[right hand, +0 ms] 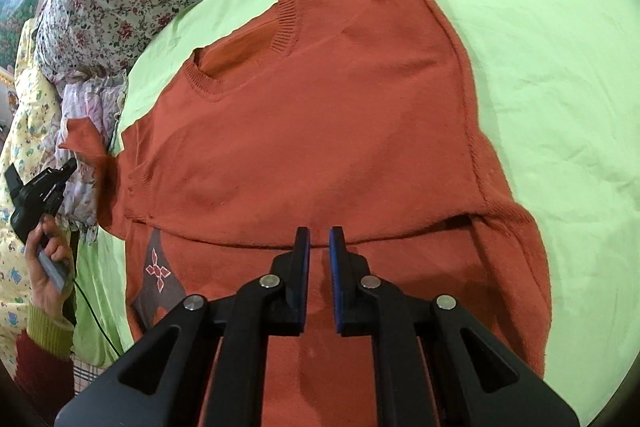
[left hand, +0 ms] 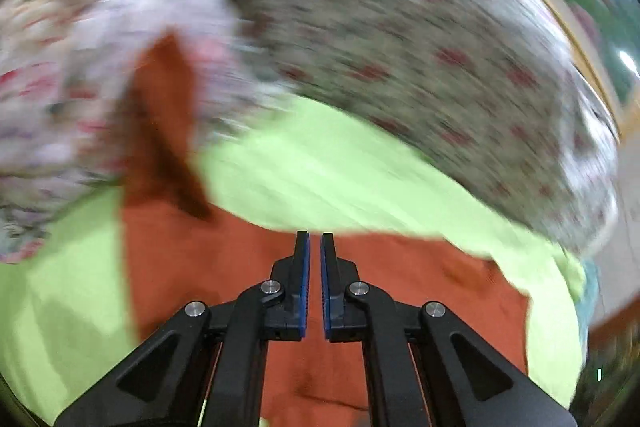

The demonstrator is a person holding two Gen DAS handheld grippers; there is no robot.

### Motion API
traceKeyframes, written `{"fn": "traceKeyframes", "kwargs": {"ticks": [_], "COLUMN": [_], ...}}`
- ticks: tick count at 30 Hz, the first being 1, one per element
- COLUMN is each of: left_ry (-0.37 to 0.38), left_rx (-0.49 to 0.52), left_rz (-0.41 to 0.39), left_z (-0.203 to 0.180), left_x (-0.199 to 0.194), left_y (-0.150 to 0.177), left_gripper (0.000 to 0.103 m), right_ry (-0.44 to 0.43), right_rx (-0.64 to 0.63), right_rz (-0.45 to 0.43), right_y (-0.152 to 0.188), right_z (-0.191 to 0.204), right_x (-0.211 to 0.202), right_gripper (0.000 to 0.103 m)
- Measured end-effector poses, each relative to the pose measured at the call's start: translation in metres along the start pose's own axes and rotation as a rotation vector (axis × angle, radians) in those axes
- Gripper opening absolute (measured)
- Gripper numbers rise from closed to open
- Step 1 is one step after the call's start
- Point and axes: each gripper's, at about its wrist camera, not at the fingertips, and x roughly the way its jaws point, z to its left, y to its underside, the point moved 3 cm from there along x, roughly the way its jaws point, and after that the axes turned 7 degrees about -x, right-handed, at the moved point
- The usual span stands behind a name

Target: Fold small clothes

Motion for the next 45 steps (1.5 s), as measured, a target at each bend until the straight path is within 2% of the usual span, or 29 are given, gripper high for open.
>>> {"fn": "traceKeyframes", "kwargs": {"ticks": [5,7,10,12,14,15,16,17,21,24,26,29,30,32,33,34,37,41,45], "left_ry": [0.129,0.132,0.119,0.084,-0.008,-0.049,-0.122,-0.181,-0.313,-0.423,-0.455,-0.512,-0.538,-0.532,-0.5,-0.494,-0.436,-0.292,-0.135], "left_rx": [0.215,0.272,0.27,0.248,0.249,0.239,0.21,0.167,-0.051,-0.175,-0.224,-0.223,-0.215,-0.214,-0.222,-0.231,-0.187,-0.081,0.01], "left_rz": [0.145,0.185,0.186,0.164,0.135,0.132,0.112,0.075,-0.014,-0.075,-0.09,-0.094,-0.084,-0.062,-0.035,-0.017,-0.064,-0.088,-0.038], "left_z": [-0.102,-0.125,-0.136,-0.125,-0.104,-0.093,-0.075,-0.058,0.014,0.059,0.079,0.093,0.097,0.102,0.105,0.108,0.093,0.036,-0.035], "left_x": [0.025,0.037,0.047,0.045,0.039,0.036,0.036,0.035,0.027,0.03,0.038,0.057,0.067,0.082,0.088,0.091,0.08,0.056,0.044], "left_y": [0.077,0.102,0.111,0.105,0.098,0.092,0.081,0.066,0.015,-0.017,-0.036,-0.061,-0.069,-0.076,-0.076,-0.077,-0.075,-0.055,-0.012], "left_gripper": [0.003,0.003,0.003,0.005,0.02,0.048,0.073,0.078,0.078,0.078,0.079,0.079,0.078,0.043,0.0,0.003,0.002,0.002,0.002], "right_ry": [0.002,0.006,0.008,0.004,0.012,0.014,0.015,0.014,0.014,0.004,0.002,-0.002,-0.003,-0.006,-0.007,-0.007,-0.007,-0.002,-0.006], "right_rx": [0.035,0.049,0.065,0.077,0.09,0.098,0.108,0.123,0.113,0.094,0.085,0.074,0.071,0.064,0.06,0.056,0.041,0.058,0.074], "right_rz": [-0.015,-0.024,-0.035,-0.042,-0.041,-0.038,-0.031,-0.022,-0.002,0.013,0.024,0.043,0.049,0.062,0.066,0.07,0.068,0.054,0.043], "right_y": [0.004,0.006,0.007,0.008,0.01,0.012,0.013,0.015,0.017,0.015,0.014,0.013,0.013,0.013,0.013,0.013,0.012,0.011,0.01], "right_z": [-0.011,-0.017,-0.025,-0.032,-0.04,-0.043,-0.046,-0.048,-0.046,-0.039,-0.035,-0.028,-0.026,-0.022,-0.02,-0.019,-0.018,-0.024,-0.026], "right_x": [-0.005,-0.009,-0.015,-0.02,-0.021,-0.021,-0.02,-0.018,-0.012,-0.005,-0.001,0.006,0.008,0.012,0.013,0.013,0.013,0.011,0.01], "right_gripper": [0.01,0.01,0.01,0.01,0.01,0.01,0.01,0.01,0.01,0.01,0.01,0.01,0.01,0.01,0.01,0.01,0.01,0.01,0.01]}}
